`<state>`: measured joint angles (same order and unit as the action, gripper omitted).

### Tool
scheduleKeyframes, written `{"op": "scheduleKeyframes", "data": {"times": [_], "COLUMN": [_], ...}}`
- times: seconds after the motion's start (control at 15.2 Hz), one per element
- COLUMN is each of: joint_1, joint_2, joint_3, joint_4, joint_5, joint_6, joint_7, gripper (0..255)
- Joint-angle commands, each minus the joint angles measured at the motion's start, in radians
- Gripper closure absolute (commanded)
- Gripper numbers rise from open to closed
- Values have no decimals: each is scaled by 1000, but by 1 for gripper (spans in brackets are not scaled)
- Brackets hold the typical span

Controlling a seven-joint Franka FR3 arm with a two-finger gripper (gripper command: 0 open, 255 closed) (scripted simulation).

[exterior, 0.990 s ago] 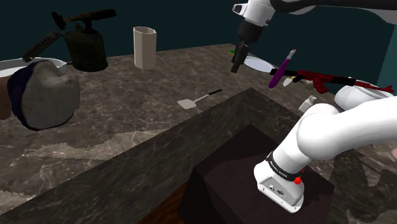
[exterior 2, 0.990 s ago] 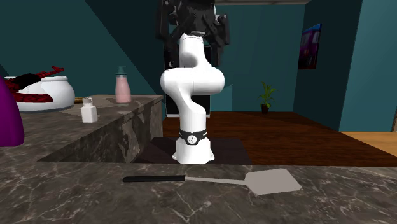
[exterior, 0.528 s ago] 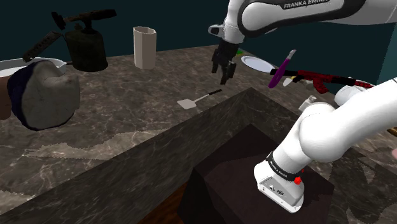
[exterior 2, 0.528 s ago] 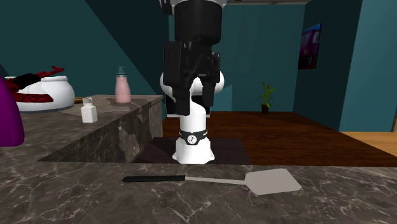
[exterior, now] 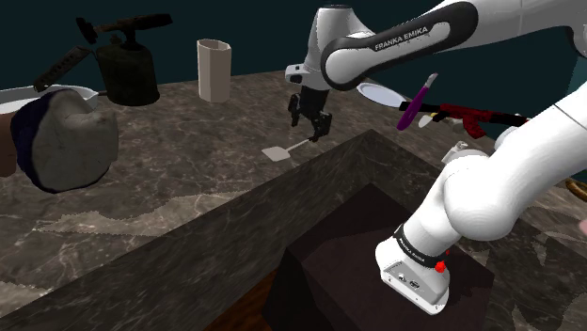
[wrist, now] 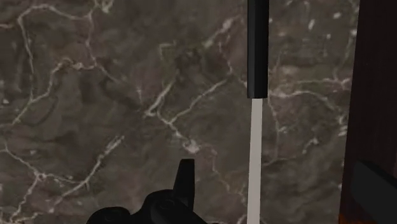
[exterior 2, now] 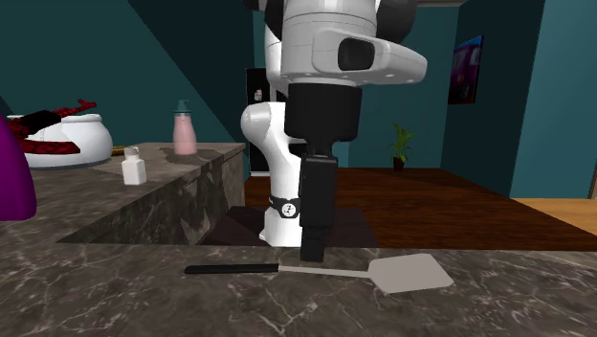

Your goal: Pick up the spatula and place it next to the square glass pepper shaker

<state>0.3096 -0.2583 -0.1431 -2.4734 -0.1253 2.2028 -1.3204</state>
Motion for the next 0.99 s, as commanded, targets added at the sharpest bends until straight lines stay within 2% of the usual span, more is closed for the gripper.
{"op": "scheduleKeyframes", "data": {"times": [0.0, 0.26, 0.73, 0.79, 0.92], "joint_1": [0, -2, -2, -2, -2], "joint_2": [20, 50, 50, 50, 50], "joint_3": [-4, -8, -8, -8, -8], "joint_4": [-12, -36, -36, -36, -36], "joint_5": [-2, -3, -3, -3, -3], "joint_6": [33, 86, 86, 86, 86], "joint_7": [-9, -9, -9, -9, -9], "gripper": [0, 0, 0, 255, 255]}}
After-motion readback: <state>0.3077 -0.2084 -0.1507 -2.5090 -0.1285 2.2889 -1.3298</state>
